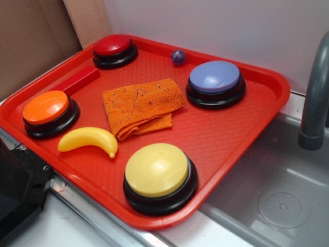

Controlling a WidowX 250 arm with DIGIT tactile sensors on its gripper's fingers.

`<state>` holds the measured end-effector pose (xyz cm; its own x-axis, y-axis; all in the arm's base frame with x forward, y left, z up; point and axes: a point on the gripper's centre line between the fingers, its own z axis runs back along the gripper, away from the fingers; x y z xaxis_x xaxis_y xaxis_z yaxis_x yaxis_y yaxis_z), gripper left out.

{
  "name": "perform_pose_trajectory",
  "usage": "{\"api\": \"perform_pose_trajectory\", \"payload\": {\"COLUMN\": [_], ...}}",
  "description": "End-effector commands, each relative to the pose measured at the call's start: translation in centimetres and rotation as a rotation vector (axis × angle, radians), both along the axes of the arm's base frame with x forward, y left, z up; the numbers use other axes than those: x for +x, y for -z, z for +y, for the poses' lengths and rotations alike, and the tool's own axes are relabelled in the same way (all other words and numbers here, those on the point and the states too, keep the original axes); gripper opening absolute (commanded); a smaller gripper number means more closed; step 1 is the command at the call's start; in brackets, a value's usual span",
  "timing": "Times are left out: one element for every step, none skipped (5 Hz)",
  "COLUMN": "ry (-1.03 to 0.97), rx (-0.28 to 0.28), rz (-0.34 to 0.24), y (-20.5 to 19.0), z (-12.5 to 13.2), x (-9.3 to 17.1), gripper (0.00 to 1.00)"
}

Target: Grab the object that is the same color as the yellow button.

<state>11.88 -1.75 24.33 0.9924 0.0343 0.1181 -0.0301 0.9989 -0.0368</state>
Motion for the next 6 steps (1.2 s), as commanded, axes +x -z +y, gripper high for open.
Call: {"api": "perform_pose_trajectory", "payload": {"ry": [0.000, 0.154, 0.330, 0.454, 0.546, 0.539], "rx": [0.000, 0.052, 0.100, 0.057, -0.003, -0.011], "rz": [0.000, -0.060, -0.101, -0.086, -0.067, -0.013], "y": [0.0, 2.7, 6.3, 9.4, 12.8, 15.8], "z": [0.0, -1.6, -2.1, -2.5, -2.1, -1.6], "x": [0.0, 0.4, 0.5, -0.2, -0.2, 0.3], "gripper": [1.00, 1.00, 1.00, 1.00, 1.00, 1.00]}}
